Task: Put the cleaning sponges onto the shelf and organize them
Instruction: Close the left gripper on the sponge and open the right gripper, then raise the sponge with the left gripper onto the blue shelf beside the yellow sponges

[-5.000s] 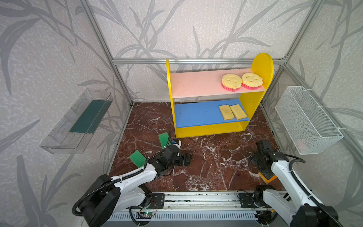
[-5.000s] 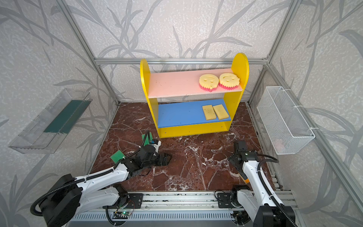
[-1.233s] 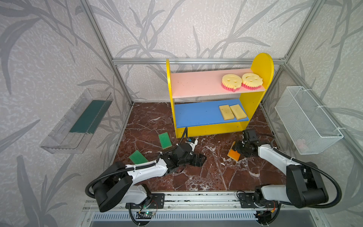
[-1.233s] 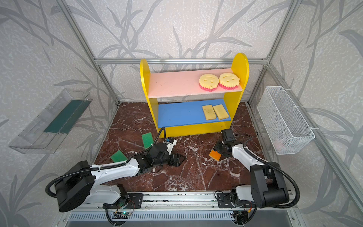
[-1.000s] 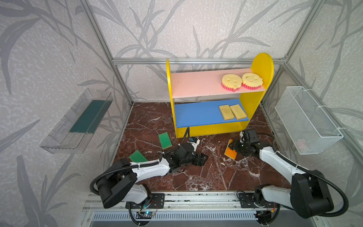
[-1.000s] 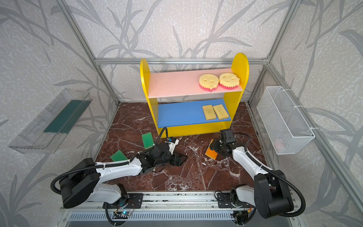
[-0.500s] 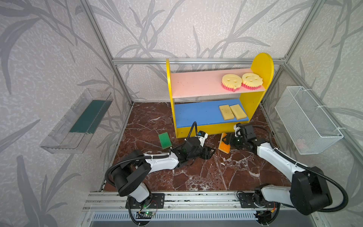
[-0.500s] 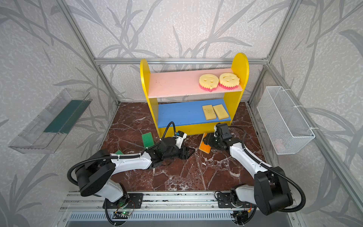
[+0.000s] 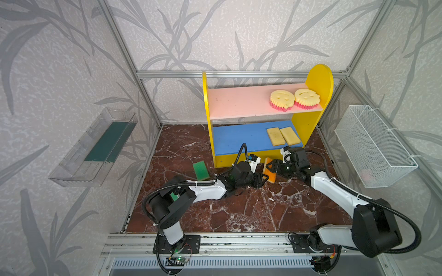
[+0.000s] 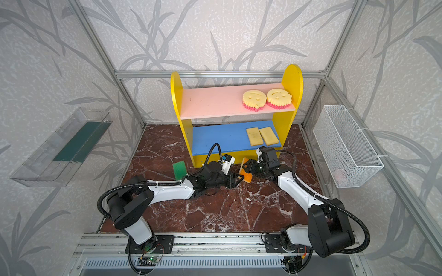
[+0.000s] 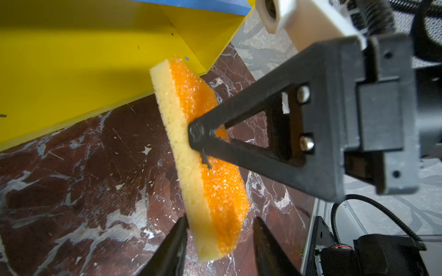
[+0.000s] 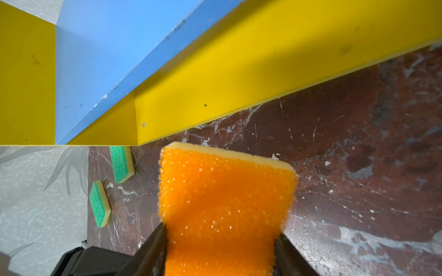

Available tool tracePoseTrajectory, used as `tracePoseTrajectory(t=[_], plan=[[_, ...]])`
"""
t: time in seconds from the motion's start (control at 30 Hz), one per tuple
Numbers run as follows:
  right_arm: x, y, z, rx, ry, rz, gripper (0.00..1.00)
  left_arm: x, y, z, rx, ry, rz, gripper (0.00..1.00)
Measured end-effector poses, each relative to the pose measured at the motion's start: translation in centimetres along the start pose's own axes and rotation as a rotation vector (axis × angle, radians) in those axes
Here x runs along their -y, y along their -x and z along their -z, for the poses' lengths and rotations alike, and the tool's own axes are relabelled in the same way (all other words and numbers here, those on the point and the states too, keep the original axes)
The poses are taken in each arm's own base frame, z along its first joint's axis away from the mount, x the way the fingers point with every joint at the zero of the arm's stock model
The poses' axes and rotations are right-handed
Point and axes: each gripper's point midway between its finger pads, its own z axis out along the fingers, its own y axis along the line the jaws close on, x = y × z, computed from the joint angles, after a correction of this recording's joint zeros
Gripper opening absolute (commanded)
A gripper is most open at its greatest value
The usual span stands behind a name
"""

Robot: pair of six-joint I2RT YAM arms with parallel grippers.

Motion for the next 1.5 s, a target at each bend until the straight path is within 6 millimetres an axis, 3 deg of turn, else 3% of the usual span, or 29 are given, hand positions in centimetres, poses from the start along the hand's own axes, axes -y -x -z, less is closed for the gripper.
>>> tracePoseTrajectory(t=[0.23, 0.57, 0.7, 0.93, 1.1, 1.2, 1.37, 1.5], plan=[[-0.4, 0.2, 0.0, 0.006, 0.02, 0.001, 0.62, -0.1, -0.1, -0.2, -0.002, 0.0, 0.018, 0.0], [-0.6, 0.3, 0.6, 0.018, 0.02, 0.039, 0.88, -1.4, -0.6, 0.4, -0.023, 0.081, -0.002, 0.0], [-1.2, 0.6, 1.7, 0.046, 0.028, 0.07, 0.9, -1.6, 0.3, 2.0, -0.009, 0.14, -0.029, 0.0], [-2.9, 2.0, 5.5, 0.155, 0.078, 0.111, 0.91, -2.1, 2.4, 6.0, 0.042, 0.277, -0.078, 0.0], [-1.7, 2.1, 7.1, 0.189, 0.067, 0.089, 0.9, -3.6, 2.6, 7.5, 0.01, 0.438, -0.13, 0.0], [-0.5, 1.7, 7.4, 0.187, 0.048, 0.065, 0.91, -3.1, 4.3, 8.1, 0.017, 0.508, -0.182, 0.0], [0.4, 1.3, 8.0, 0.187, 0.04, 0.047, 0.9, -1.8, 9.2, 8.4, 0.072, 0.61, -0.266, 0.0], [0.4, 1.0, 8.2, 0.182, 0.047, 0.051, 0.91, -2.4, 10.5, 8.0, 0.066, 0.68, -0.315, 0.0]])
